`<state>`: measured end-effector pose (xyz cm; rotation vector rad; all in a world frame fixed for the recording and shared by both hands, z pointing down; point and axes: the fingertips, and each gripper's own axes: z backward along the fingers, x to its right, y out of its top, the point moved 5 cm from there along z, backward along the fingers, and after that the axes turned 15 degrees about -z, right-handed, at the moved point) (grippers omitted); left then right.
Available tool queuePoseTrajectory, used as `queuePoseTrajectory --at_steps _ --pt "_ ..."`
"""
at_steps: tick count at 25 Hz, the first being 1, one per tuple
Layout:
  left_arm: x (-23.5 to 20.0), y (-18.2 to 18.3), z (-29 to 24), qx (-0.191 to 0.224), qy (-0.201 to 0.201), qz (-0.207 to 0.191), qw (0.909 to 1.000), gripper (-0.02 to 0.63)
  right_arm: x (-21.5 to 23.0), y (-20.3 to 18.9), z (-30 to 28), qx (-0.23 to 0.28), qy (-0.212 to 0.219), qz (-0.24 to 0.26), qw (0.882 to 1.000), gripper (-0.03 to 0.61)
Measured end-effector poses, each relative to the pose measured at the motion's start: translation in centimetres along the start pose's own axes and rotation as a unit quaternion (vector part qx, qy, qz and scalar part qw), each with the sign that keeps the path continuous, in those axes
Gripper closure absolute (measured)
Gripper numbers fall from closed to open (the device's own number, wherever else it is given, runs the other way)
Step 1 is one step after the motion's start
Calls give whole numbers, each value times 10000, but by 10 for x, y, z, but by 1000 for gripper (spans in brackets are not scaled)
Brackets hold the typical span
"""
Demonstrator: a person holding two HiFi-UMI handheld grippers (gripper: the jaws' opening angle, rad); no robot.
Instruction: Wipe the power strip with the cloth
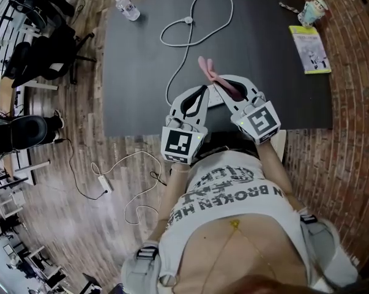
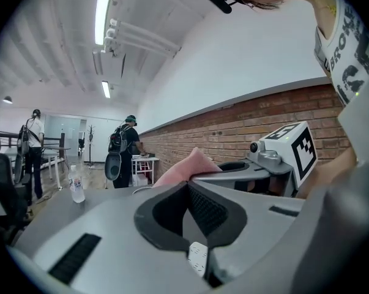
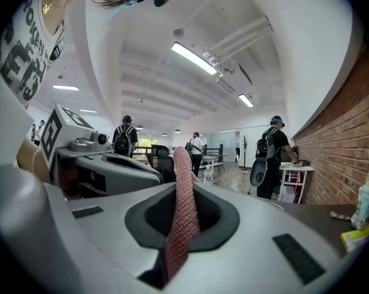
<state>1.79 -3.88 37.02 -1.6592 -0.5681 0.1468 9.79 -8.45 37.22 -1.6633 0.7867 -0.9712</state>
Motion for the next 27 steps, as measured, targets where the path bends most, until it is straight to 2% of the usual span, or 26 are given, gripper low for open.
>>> queuePoseTrajectory --at_steps 11,27 --pt "2 9 -2 31 124 -46 9999 606 -2 7 3 139 130 130 9997 563" --pt "8 10 1 -6 99 -118 9999 606 -7 6 8 30 114 215 9997 563"
